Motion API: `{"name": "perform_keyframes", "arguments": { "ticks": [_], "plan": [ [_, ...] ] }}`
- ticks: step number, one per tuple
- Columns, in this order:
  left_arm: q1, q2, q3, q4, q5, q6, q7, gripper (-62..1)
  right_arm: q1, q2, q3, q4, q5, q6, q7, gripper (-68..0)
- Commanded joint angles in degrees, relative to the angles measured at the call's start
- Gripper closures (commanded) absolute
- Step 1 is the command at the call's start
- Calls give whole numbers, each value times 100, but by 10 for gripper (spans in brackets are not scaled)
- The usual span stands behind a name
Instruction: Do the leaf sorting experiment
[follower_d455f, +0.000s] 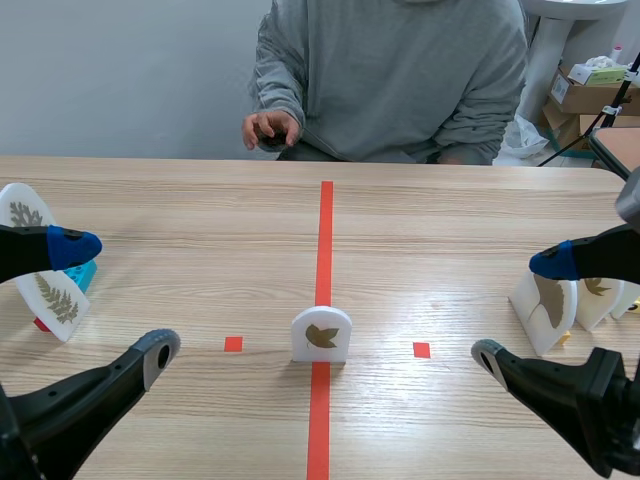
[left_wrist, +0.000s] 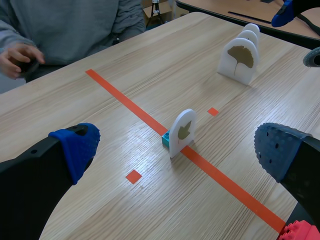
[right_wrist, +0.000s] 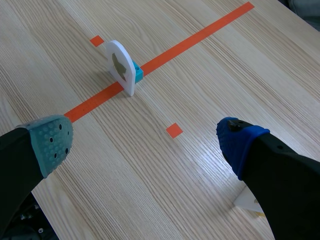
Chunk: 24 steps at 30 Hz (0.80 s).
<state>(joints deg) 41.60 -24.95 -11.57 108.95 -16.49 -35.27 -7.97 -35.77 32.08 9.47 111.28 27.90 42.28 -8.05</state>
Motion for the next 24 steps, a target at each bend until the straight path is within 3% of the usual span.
{"name": "perform_keyframes", "arguments": {
  "ticks": [1,16,24],
  "plan": [
    [44,-2,-2,20,-42,-26,-109,-623,70,61,26,46,83,44,50,-589],
    [44,-2,-2,17,-42,-26,-109,-623,168,61,22,24,55,44,-33,-589],
    [44,-2,-2,17,-42,-26,-107,-623,855,282,-138,-643,-70,44,-85,-589]
  ]
}}
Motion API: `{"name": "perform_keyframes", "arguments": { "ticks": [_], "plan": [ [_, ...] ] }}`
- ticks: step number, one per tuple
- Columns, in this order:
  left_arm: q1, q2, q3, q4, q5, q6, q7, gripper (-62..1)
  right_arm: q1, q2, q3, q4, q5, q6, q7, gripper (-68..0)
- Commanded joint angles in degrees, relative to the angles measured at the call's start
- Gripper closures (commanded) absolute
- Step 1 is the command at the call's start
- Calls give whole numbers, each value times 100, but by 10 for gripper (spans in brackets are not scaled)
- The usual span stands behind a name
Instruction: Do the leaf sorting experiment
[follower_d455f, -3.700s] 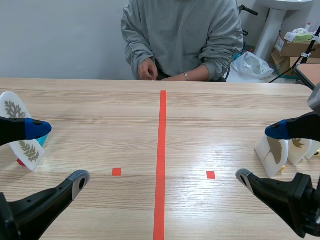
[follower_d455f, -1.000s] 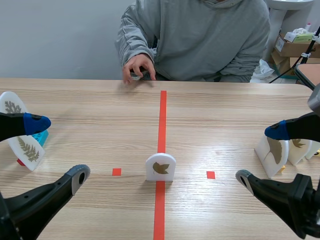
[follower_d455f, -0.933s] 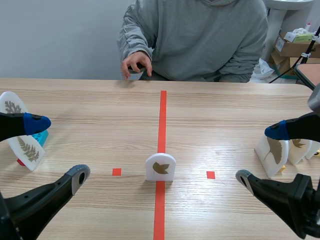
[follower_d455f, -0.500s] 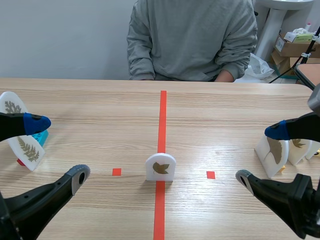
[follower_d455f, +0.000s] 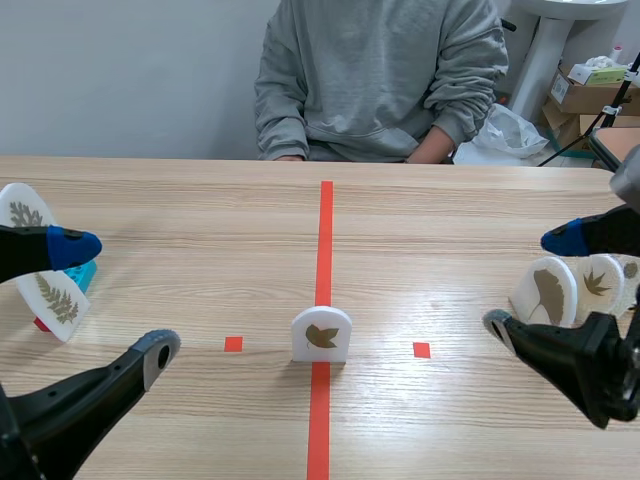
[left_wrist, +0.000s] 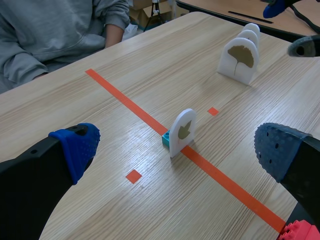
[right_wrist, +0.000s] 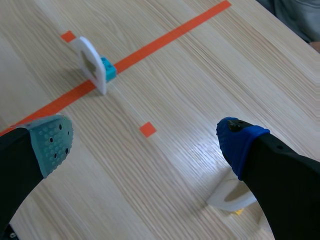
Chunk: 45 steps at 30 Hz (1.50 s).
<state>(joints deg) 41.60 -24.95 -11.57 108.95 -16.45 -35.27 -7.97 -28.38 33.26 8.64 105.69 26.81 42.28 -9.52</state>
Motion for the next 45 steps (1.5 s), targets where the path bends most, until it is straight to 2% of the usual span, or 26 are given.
{"name": "perform_keyframes", "arguments": {
  "ticks": [1,6,11,18,25,31,35,45],
  "plan": [
    [44,-2,-2,17,-46,-26,-107,-623,240,223,-131,-227,39,44,63,-589],
    [44,-2,-2,17,-46,-26,-109,-623,938,433,-710,-955,-35,44,85,-589],
    [44,0,-2,17,-46,-26,-109,-623,1690,452,-1480,-1567,-308,44,162,-589],
    [44,2,-2,17,-46,-26,-109,-623,2704,407,-2741,-2391,-914,44,481,-588],
    [44,15,-2,17,-46,-26,-107,-623,3644,-24,-3650,-3161,-1488,44,876,-588],
    [44,15,-2,17,-46,-26,-107,-623,4221,-444,-4205,-3635,-1781,44,1054,-588],
    [44,15,-2,17,-46,-26,-107,-623,4463,-682,-4546,-3880,-1801,44,1058,-588],
    [44,15,-2,17,-46,-26,-109,-623,4769,-1379,-5125,-4623,-2240,44,1226,-588]
  ]
}}
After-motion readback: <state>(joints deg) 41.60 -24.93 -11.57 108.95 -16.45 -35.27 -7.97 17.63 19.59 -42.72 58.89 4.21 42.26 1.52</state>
